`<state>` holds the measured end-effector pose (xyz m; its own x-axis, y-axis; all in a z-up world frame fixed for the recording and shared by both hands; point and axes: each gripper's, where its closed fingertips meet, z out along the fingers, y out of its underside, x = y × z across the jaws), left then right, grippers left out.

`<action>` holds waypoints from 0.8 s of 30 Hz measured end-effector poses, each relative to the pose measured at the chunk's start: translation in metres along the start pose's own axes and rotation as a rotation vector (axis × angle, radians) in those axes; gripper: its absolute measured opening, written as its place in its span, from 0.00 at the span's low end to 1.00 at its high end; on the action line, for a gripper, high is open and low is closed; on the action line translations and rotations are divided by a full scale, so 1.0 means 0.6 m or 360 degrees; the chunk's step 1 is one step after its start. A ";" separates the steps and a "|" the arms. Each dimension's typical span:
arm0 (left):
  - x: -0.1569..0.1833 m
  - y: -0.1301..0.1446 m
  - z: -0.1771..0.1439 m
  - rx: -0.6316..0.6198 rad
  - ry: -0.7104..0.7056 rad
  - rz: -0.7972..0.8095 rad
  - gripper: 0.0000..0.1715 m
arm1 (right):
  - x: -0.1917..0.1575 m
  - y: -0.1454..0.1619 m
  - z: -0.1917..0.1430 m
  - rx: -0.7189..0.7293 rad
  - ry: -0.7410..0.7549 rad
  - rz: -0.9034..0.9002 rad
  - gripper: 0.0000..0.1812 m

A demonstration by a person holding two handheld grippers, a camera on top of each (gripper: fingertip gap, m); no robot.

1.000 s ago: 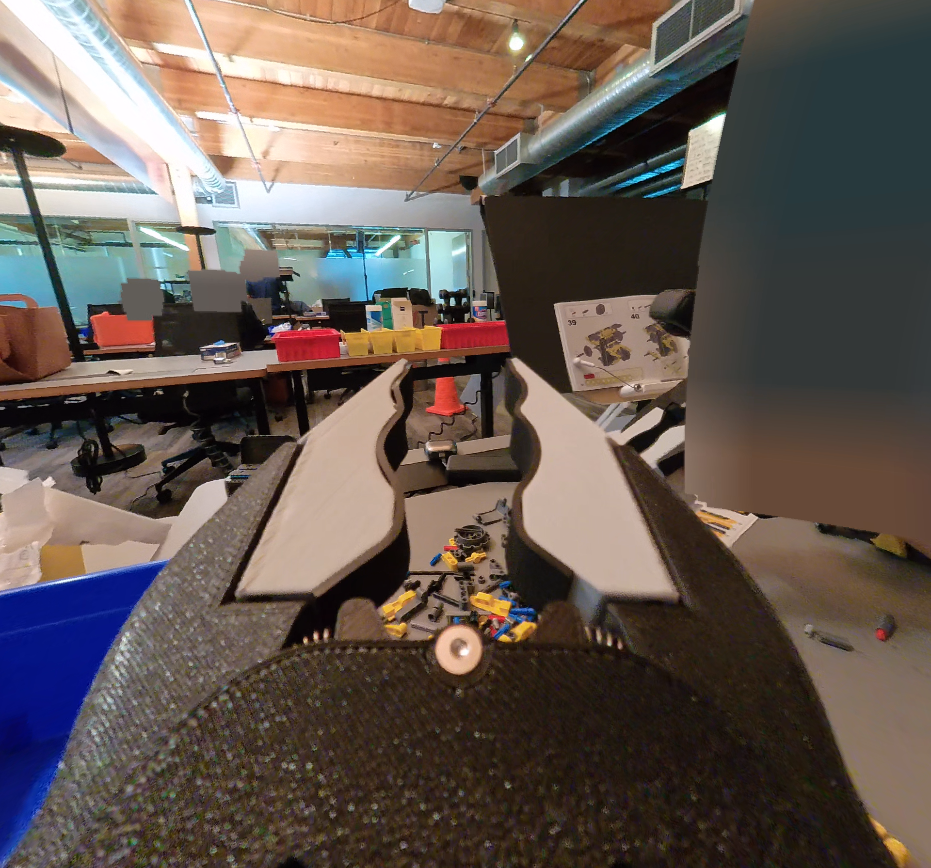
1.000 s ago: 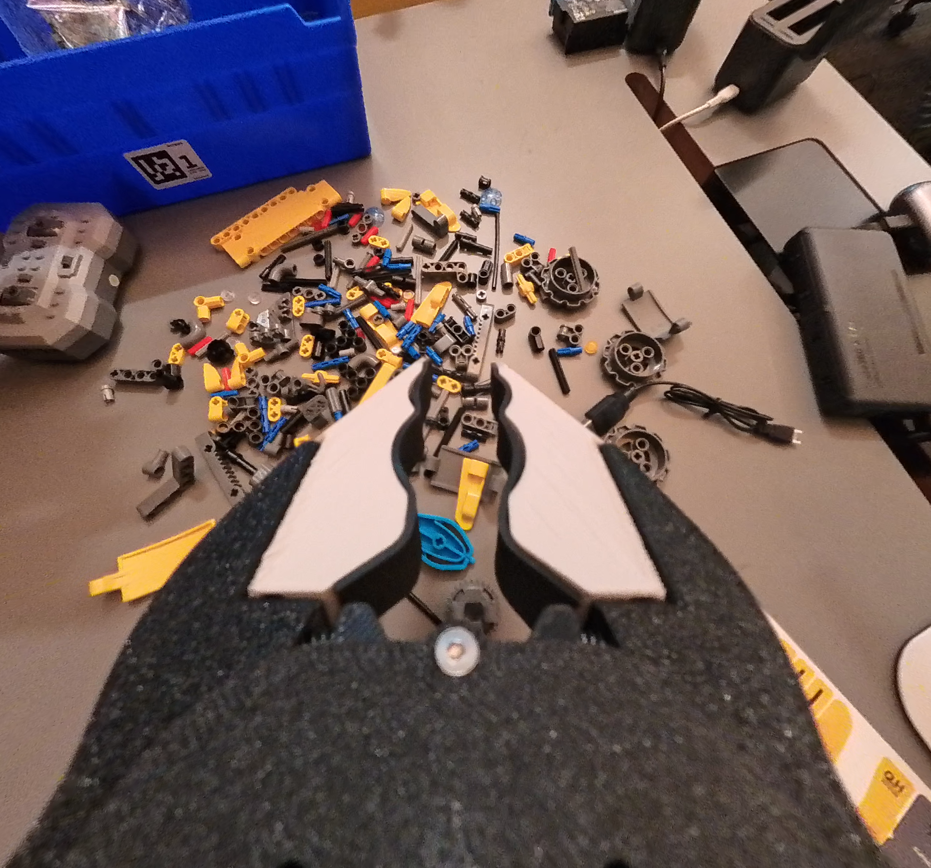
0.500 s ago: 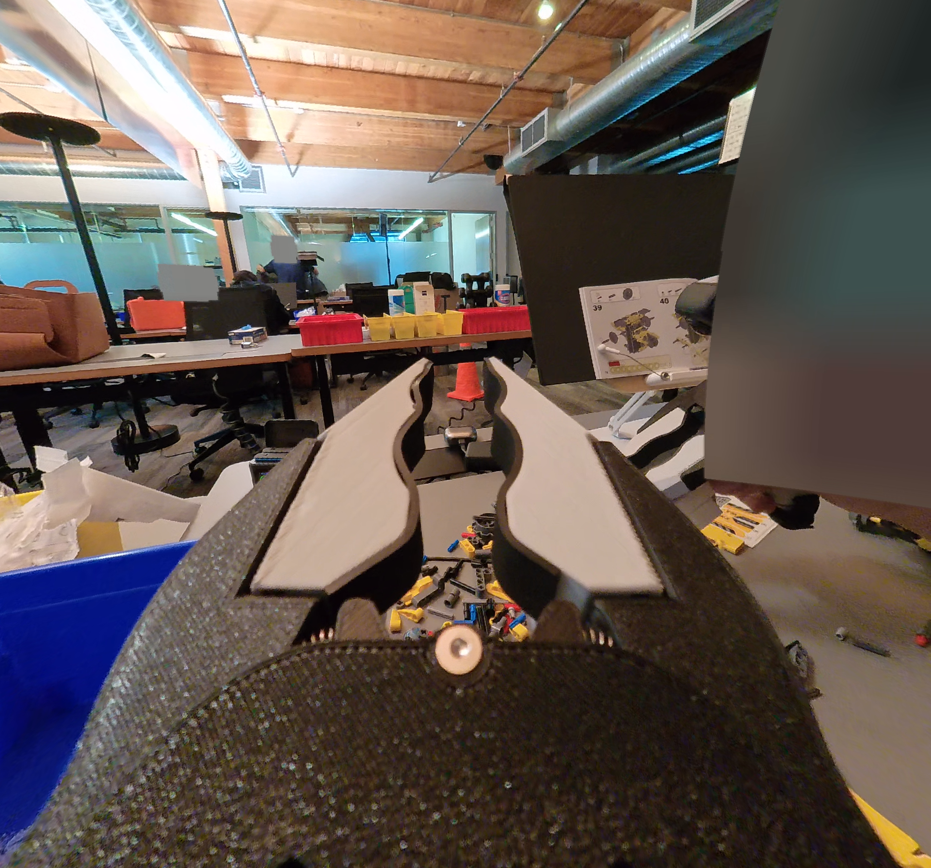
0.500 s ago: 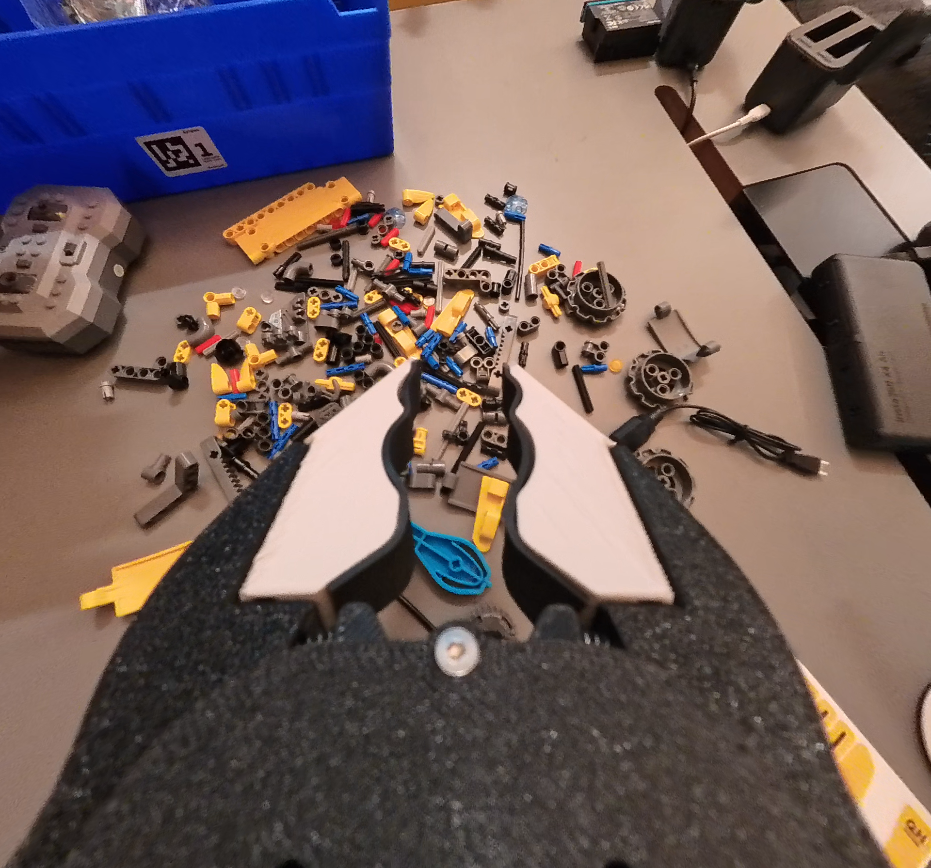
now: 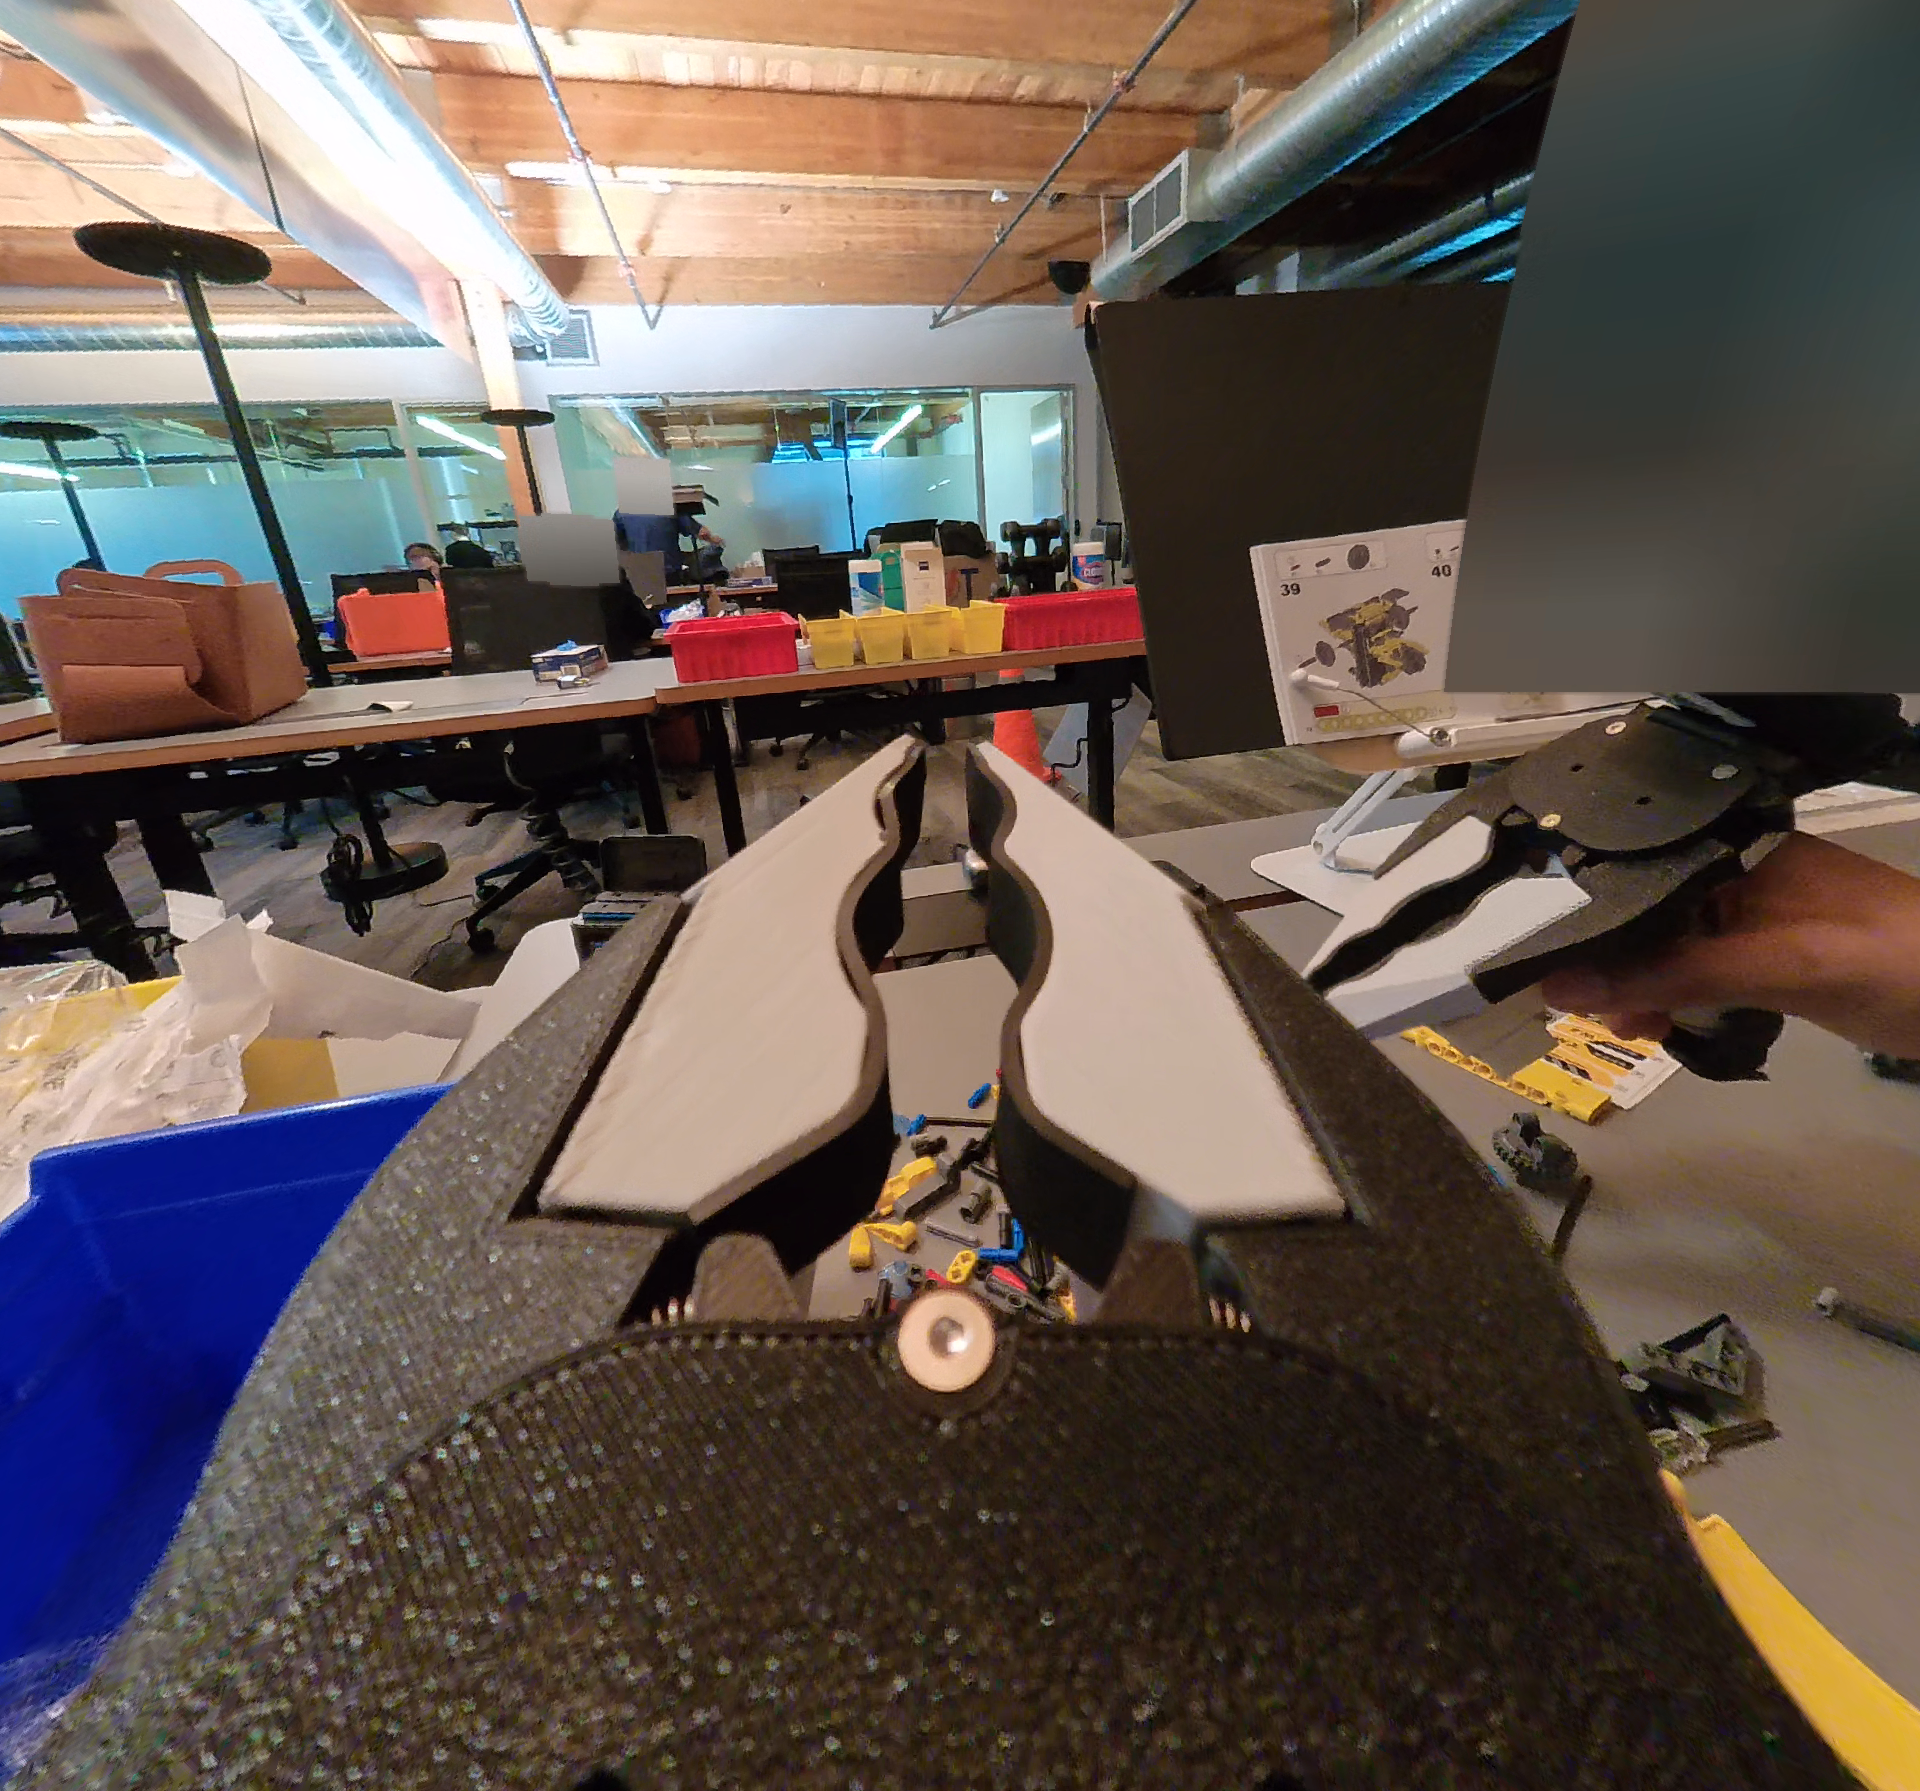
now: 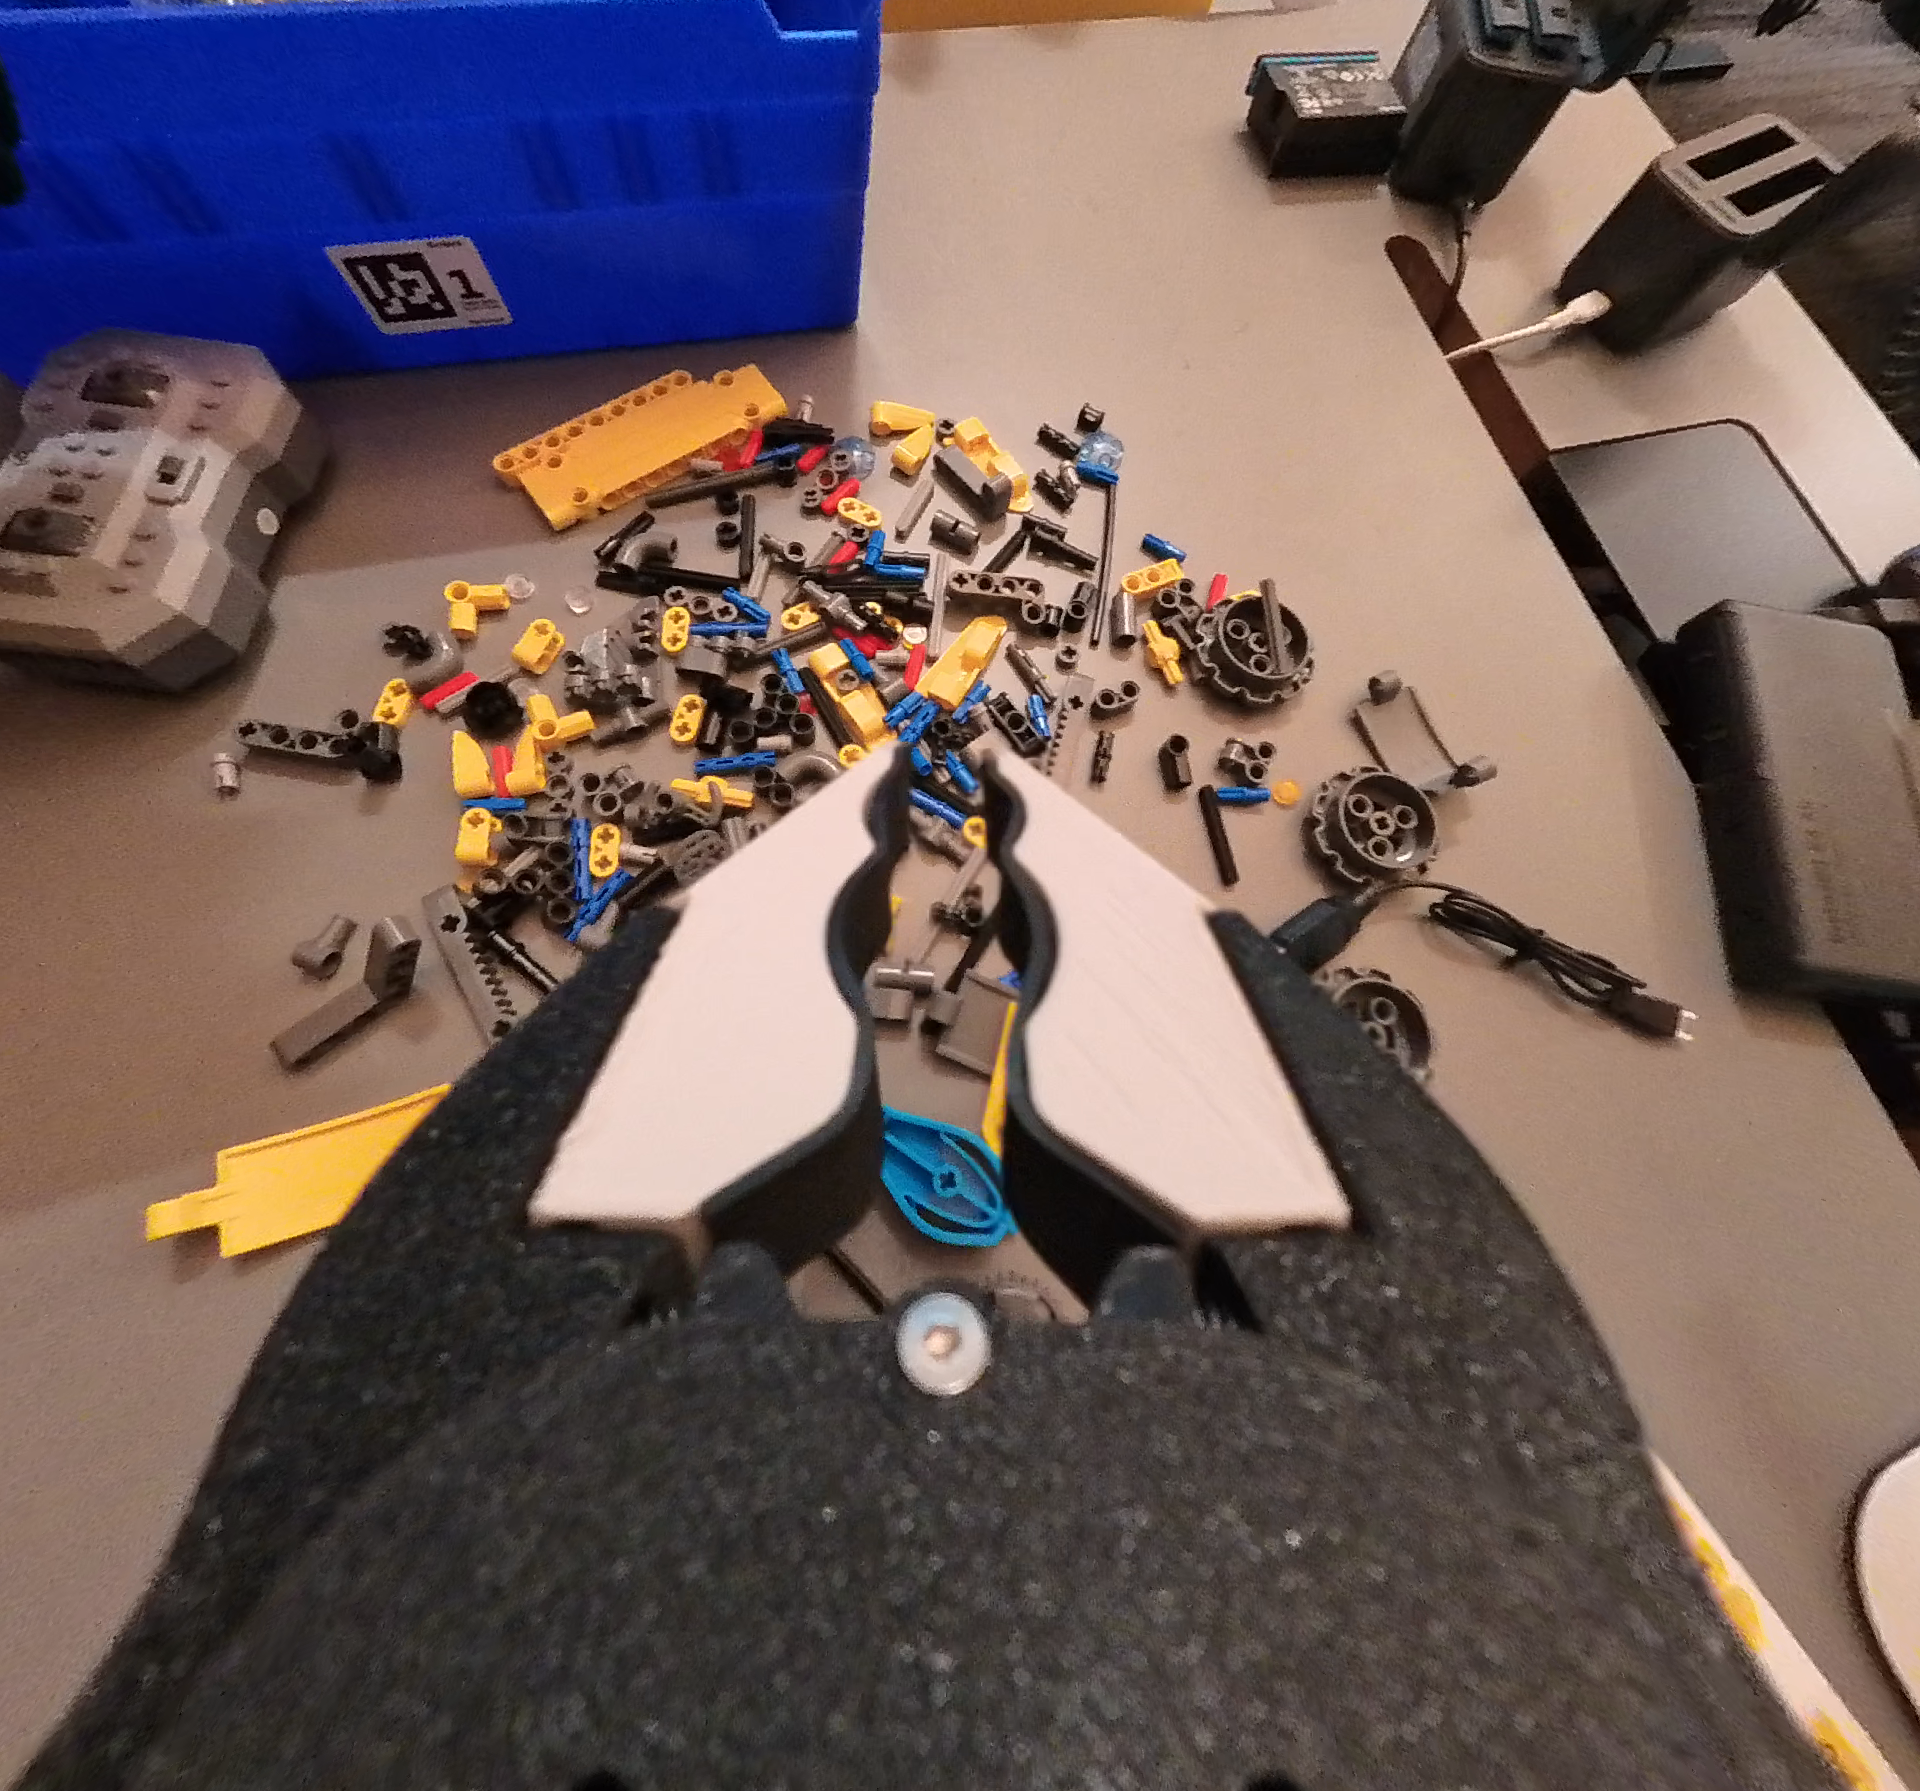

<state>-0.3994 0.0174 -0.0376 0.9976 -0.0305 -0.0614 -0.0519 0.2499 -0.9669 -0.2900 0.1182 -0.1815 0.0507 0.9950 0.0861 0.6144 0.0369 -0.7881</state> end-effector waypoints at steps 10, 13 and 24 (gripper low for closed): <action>-0.003 0.000 -0.002 0.0010 0.0003 -0.0026 0.04 | -0.009 -0.009 -0.003 0.0038 -0.0022 -0.0020 0.00; -0.002 0.001 -0.001 0.0001 0.0005 -0.0021 0.04 | -0.010 -0.008 -0.001 0.0034 -0.0025 -0.0026 0.00; -0.001 0.006 0.001 -0.0017 0.0020 -0.0040 0.06 | -0.018 -0.003 0.008 0.0003 -0.0038 -0.0040 0.04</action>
<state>-0.4004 0.0189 -0.0411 0.9980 -0.0490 -0.0403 -0.0275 0.2383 -0.9708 -0.2954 0.1078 -0.1837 0.0163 0.9957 0.0916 0.6138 0.0623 -0.7870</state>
